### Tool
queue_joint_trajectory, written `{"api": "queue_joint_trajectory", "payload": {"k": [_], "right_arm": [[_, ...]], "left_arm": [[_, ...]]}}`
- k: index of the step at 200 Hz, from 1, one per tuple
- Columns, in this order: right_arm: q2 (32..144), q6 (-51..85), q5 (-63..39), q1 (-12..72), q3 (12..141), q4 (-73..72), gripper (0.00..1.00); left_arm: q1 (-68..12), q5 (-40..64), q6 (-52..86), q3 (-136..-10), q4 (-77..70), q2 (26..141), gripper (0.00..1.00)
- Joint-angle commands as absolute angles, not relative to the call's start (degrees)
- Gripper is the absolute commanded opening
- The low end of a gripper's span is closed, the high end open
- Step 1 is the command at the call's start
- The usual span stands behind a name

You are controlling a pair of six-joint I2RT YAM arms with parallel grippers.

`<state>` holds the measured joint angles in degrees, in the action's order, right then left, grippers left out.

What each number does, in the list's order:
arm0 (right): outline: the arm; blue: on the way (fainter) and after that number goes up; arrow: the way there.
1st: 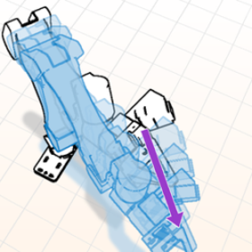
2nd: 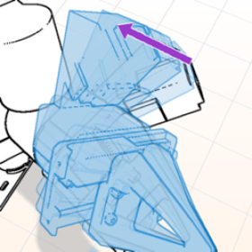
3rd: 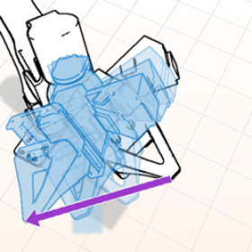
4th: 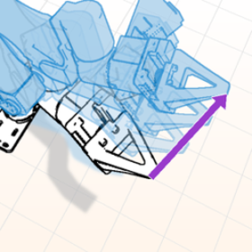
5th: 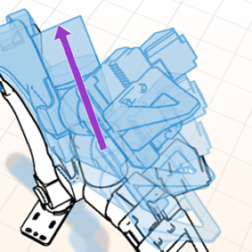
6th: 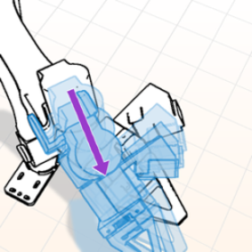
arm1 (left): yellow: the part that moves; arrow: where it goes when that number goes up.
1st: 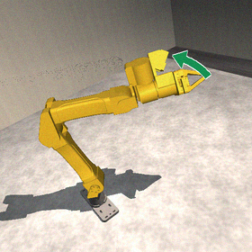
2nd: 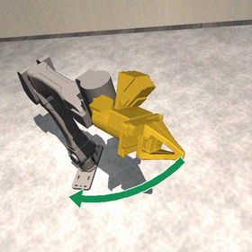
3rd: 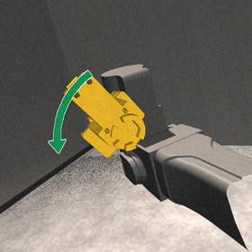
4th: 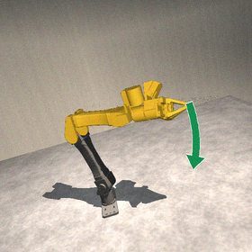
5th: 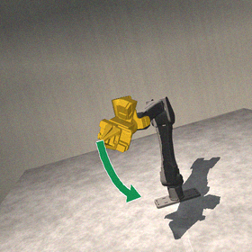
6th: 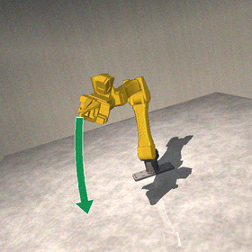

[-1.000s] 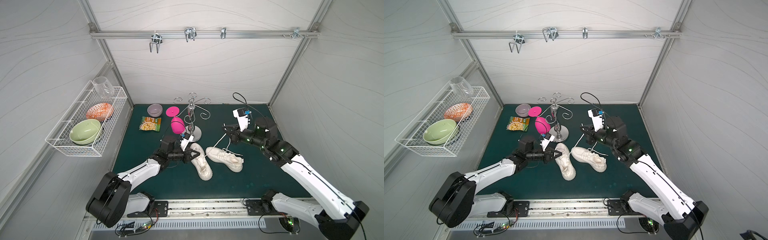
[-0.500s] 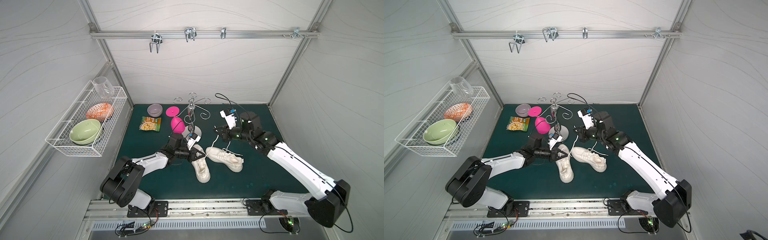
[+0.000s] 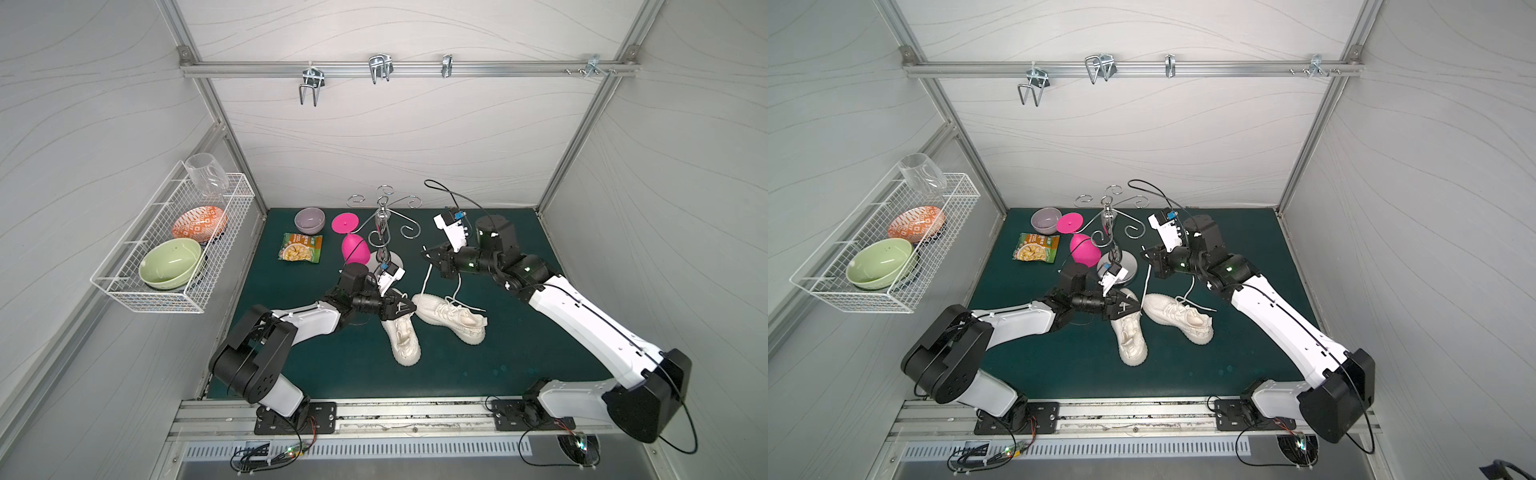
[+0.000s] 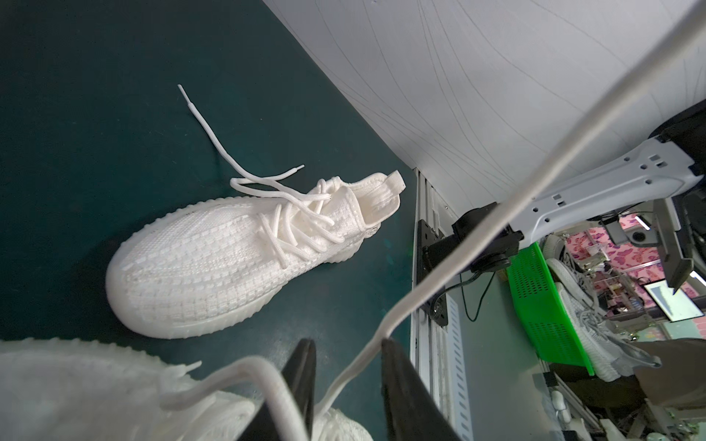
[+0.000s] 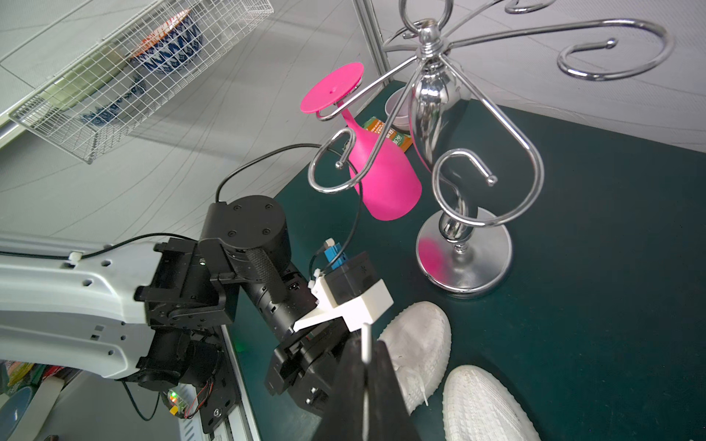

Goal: Tie the shoes
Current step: Cross the shoelace with the shoelace.

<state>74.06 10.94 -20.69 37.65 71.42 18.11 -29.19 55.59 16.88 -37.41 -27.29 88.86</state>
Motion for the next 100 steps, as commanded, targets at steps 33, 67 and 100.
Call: {"api": "queue_joint_trajectory", "payload": {"k": [33,67,100], "right_arm": [[75.7,10.7,-22.5,37.9,74.6,19.4,0.00],[76.4,11.0,-21.3,37.9,74.4,19.1,0.00],[77.7,11.4,-22.7,37.9,73.3,17.3,0.00]], "left_arm": [[-31.2,59.4,16.5,-43.1,-29.7,91.7,0.43],[-31.3,58.6,15.9,-42.7,-29.2,90.6,0.14],[-31.2,57.7,14.5,-40.1,-27.2,86.6,0.00]]}}
